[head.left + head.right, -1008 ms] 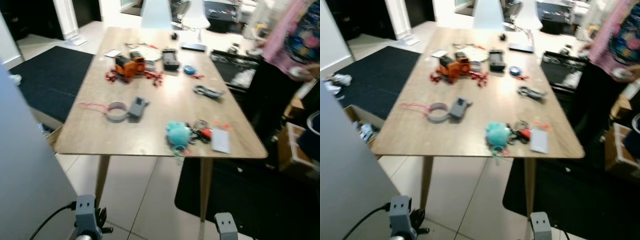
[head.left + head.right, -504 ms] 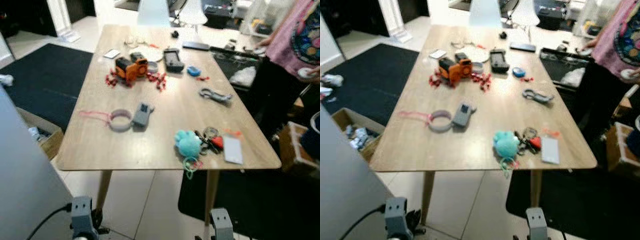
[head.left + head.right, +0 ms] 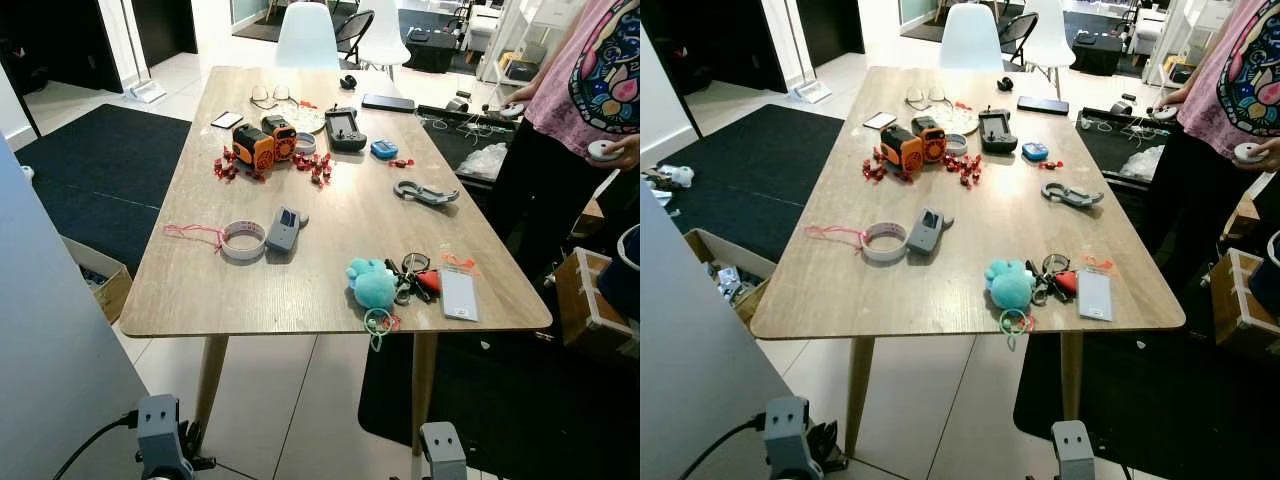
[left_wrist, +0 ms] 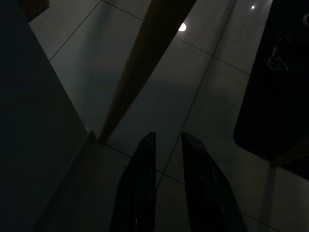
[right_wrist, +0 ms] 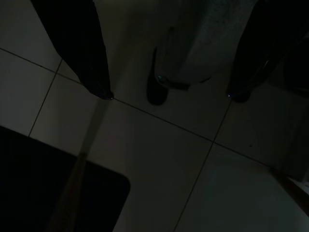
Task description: Hang keys on a hook
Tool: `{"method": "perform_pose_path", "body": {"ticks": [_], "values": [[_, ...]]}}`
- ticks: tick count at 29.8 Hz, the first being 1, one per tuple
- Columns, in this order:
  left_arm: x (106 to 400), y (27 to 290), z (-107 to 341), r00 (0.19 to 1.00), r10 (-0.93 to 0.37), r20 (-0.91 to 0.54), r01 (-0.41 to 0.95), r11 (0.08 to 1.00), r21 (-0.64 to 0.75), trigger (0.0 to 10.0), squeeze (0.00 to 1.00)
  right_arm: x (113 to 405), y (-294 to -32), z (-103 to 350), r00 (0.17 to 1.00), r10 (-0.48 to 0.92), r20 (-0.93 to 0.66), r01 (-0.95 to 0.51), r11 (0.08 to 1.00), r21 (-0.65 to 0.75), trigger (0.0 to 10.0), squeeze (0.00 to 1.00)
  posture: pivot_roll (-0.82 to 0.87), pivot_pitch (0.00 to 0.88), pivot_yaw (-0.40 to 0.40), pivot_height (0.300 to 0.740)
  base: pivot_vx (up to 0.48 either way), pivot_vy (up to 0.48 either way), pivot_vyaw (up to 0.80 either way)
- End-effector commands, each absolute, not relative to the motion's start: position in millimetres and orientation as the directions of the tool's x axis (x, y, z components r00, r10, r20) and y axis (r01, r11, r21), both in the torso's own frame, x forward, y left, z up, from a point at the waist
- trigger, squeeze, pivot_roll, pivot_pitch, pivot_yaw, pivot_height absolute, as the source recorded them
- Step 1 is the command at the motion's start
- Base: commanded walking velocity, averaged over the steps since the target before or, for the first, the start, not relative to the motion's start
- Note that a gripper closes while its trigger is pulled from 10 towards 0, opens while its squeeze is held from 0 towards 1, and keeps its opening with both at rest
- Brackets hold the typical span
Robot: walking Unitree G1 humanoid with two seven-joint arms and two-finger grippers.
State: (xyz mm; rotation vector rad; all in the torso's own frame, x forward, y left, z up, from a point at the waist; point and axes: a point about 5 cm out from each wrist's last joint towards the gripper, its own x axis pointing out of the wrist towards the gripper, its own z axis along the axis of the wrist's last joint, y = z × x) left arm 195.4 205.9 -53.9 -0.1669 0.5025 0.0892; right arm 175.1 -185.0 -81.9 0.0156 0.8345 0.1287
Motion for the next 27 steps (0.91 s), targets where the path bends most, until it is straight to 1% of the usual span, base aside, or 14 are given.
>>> {"method": "perform_pose_path", "body": {"ticks": [1,3,18,21,27], "values": [[191.7,207.3,-55.5,0.868,0.044,-0.494,-0.121,0.985,-0.125,10.0,0.00,170.5,-187.6,-84.2,0.648,0.111,-0.753,-0.099,0.993,0.062,10.0,0.00,0.05,0.087,-0.046,0.740,0.000,0.000,0.00],[191.2,207.0,-56.0,0.866,0.042,-0.498,-0.117,0.986,-0.120,10.0,0.00,170.2,-188.0,-84.3,0.647,0.110,-0.754,-0.097,0.993,0.061,10.0,0.00,0.05,0.087,-0.046,0.740,0.000,0.000,0.00],[191.3,204.0,-57.1,0.861,0.028,-0.508,-0.103,0.987,-0.120,10.0,0.00,166.0,-188.3,-85.9,0.644,0.106,-0.758,-0.090,0.994,0.063,10.0,0.00,0.04,0.088,-0.037,0.740,0.000,-0.478,0.00],[191.1,203.8,-57.2,0.861,0.026,-0.508,-0.100,0.988,-0.118,10.0,0.00,165.8,-188.7,-85.9,0.644,0.106,-0.758,-0.090,0.994,0.063,10.0,0.00,0.04,0.087,-0.039,0.740,0.000,-0.371,0.00],[191.5,201.9,-57.9,0.857,0.016,-0.516,-0.089,0.989,-0.118,10.0,0.00,166.4,-189.8,-85.5,0.645,0.104,-0.757,-0.091,0.994,0.059,10.0,0.00,0.04,0.083,-0.038,0.740,0.000,0.000,0.00]]}}
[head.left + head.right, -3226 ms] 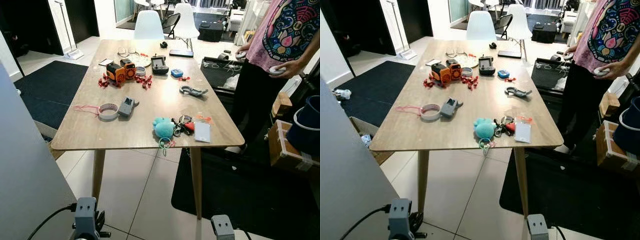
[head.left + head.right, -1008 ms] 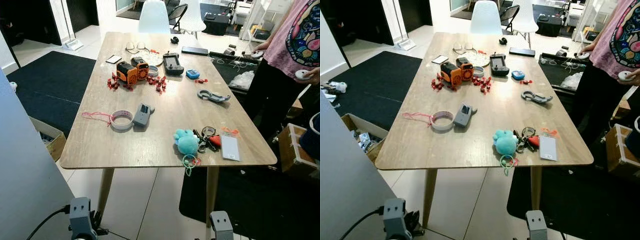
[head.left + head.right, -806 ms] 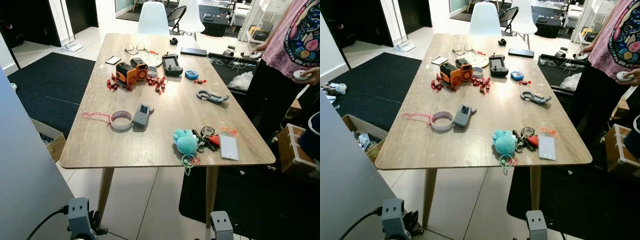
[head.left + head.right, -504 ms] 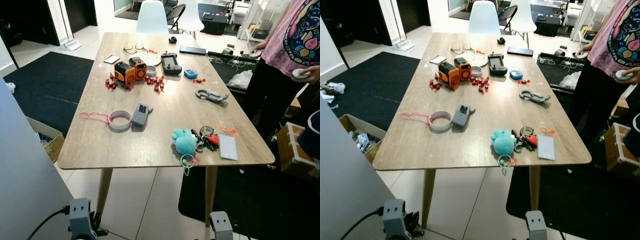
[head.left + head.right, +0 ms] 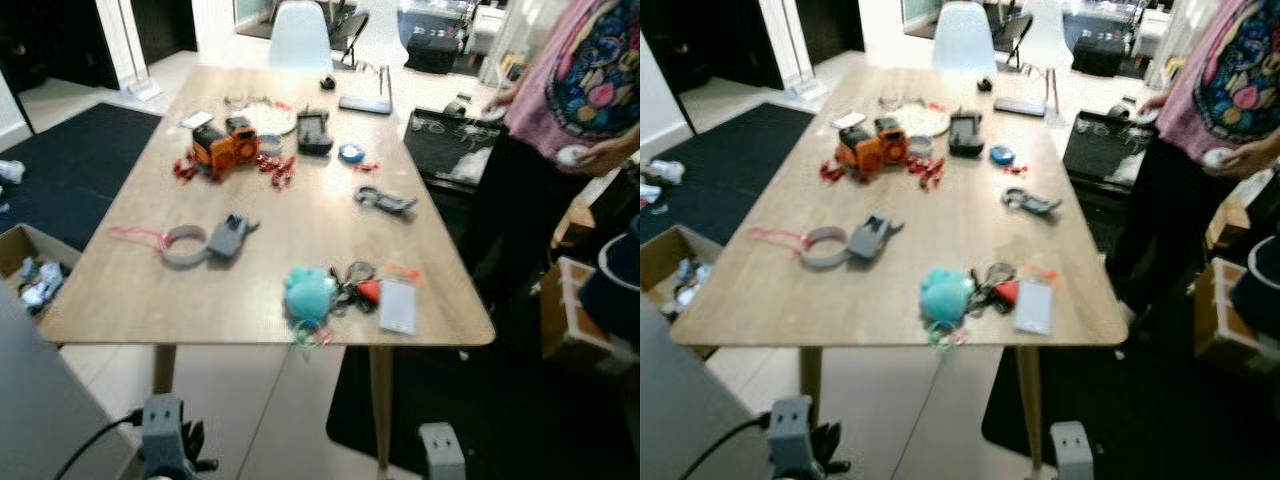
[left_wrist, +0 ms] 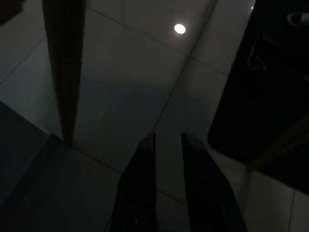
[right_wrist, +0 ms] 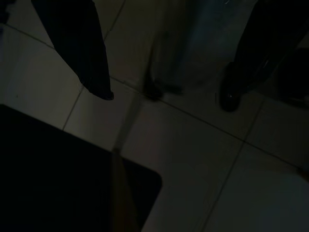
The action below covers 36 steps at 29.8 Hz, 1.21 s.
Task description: Hang keys on a hook
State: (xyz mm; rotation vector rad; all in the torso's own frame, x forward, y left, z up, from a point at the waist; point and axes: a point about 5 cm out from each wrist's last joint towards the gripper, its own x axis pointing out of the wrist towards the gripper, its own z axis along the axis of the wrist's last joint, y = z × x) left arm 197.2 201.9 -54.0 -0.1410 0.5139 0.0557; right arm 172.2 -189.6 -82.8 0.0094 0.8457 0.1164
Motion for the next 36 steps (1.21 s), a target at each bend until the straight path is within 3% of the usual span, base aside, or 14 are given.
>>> {"method": "perform_pose_path", "body": {"ticks": [1,8,11,16,18,20,22,24,25,28,30,34,36], "values": [[191.7,201.7,-57.8,0.857,0.012,-0.516,-0.085,0.989,-0.118,10.0,0.00,166.0,-189.6,-85.7,0.645,0.103,-0.758,-0.090,0.994,0.058,10.0,0.00,0.04,0.082,-0.036,0.740,0.000,0.000,0.00],[194.7,200.6,-56.5,0.859,-0.001,-0.512,-0.066,0.991,-0.114,10.0,0.00,164.4,-194.7,-85.6,0.652,0.074,-0.754,-0.053,0.997,0.052,10.0,0.00,0.04,0.082,-0.031,0.740,0.000,0.000,0.00],[197.0,199.8,-55.1,0.863,-0.006,-0.505,-0.054,0.993,-0.105,10.0,0.00,164.5,-220.9,-80.8,0.675,-0.042,-0.737,0.059,0.998,-0.002,10.0,0.00,0.04,0.086,-0.028,0.740,0.000,0.000,0.00],[197.7,200.0,-53.4,0.872,-0.011,-0.490,-0.041,0.995,-0.095,10.0,0.00,165.6,-249.2,-72.6,0.688,-0.153,-0.709,0.125,0.988,-0.093,10.0,0.00,0.03,0.087,-0.025,0.740,0.000,0.000,0.00],[196.2,200.8,-49.8,0.889,-0.063,-0.453,0.021,0.995,-0.099,10.0,0.00,165.1,-271.8,-65.1,0.690,-0.217,-0.690,0.155,0.976,-0.151,10.0,0.00,0.02,0.090,-0.022,0.740,0.000,0.000,0.00],[195.1,201.5,-48.4,0.894,-0.088,-0.439,0.047,0.994,-0.102,10.0,0.00,164.6,-277.4,-63.2,0.690,-0.227,-0.687,0.158,0.974,-0.163,10.0,0.00,0.02,0.091,-0.022,0.740,0.000,0.000,0.00],[188.9,207.6,-39.7,0.896,-0.226,-0.381,0.219,0.974,-0.060,10.0,0.00,164.5,-282.5,-61.1,0.691,-0.219,-0.689,0.137,0.975,-0.172,10.0,0.00,0.02,0.092,-0.028,0.740,0.000,0.000,0.00],[180.1,212.2,-32.2,0.855,-0.373,-0.361,0.403,0.915,0.008,10.0,0.00,165.9,-278.2,-61.9,0.695,-0.186,-0.695,0.094,0.981,-0.168,10.0,0.00,0.03,0.095,-0.032,0.740,0.000,0.000,0.00],[180.1,212.2,-32.2,0.855,-0.373,-0.361,0.403,0.915,0.008,10.0,0.00,165.9,-278.2,-61.9,0.695,-0.186,-0.695,0.094,0.981,-0.168,10.0,0.00,0.03,0.095,-0.032,0.740,0.000,0.000,0.00],[166.9,219.8,-21.7,0.746,-0.546,-0.382,0.615,0.785,0.080,10.0,0.00,170.3,-257.9,-66.6,0.705,-0.113,-0.700,0.021,0.990,-0.140,10.0,0.00,0.03,0.097,-0.034,0.740,0.000,0.000,0.00],[166.9,219.8,-21.7,0.746,-0.546,-0.382,0.615,0.785,0.080,10.0,0.00,170.3,-257.9,-66.6,0.705,-0.113,-0.700,0.021,0.990,-0.140,10.0,0.00,0.03,0.097,-0.034,0.740,0.000,0.000,0.00],[158.8,221.6,-6.7,0.654,-0.658,-0.372,0.723,0.689,0.054,10.0,0.00,173.5,-241.8,-69.5,0.711,-0.064,-0.701,-0.028,0.992,-0.119,10.0,0.00,0.03,0.097,-0.034,0.740,0.000,0.000,0.00],[153.3,216.1,26.1,0.526,-0.776,-0.348,0.836,0.547,0.043,10.0,0.00,176.8,-225.9,-71.7,0.716,-0.016,-0.698,-0.070,0.993,-0.096,10.0,0.00,0.03,0.099,-0.035,0.740,0.000,0.000,0.00]]}}
